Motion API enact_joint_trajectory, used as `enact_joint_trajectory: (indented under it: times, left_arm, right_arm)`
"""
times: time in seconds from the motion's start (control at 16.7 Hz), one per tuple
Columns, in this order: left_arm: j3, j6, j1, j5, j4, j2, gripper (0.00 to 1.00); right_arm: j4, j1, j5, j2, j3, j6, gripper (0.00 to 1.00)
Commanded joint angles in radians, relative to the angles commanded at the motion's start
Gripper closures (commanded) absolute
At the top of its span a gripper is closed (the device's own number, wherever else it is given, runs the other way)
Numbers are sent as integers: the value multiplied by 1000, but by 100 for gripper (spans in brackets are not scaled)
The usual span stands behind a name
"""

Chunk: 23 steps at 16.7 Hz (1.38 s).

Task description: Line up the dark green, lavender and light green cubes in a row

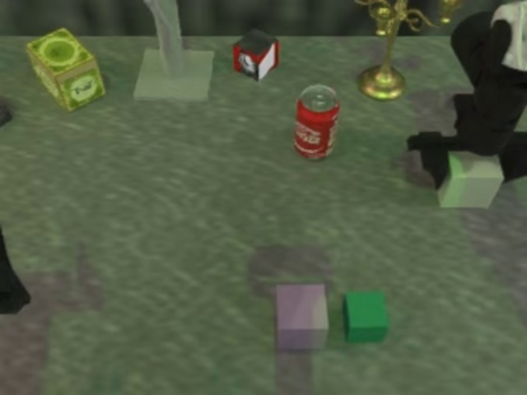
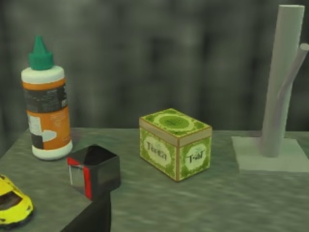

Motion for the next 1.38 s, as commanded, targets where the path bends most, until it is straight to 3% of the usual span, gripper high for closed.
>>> enact_joint_trajectory:
  times: [0.18,0.24,0.78,1.38]
  left_arm:
    - [0,0,0,0,0,0,0]
    - [0,0,0,0,0,0,0]
    - [0,0,0,0,0,0,0]
    - [0,0,0,0,0,0,0]
  right_arm:
    - [0,0,0,0,0,0,98]
    - [0,0,0,0,0,0,100]
    - [-6,-3,2,-10,5,0,100]
    - [-237,5,1,-75,170,-1,100]
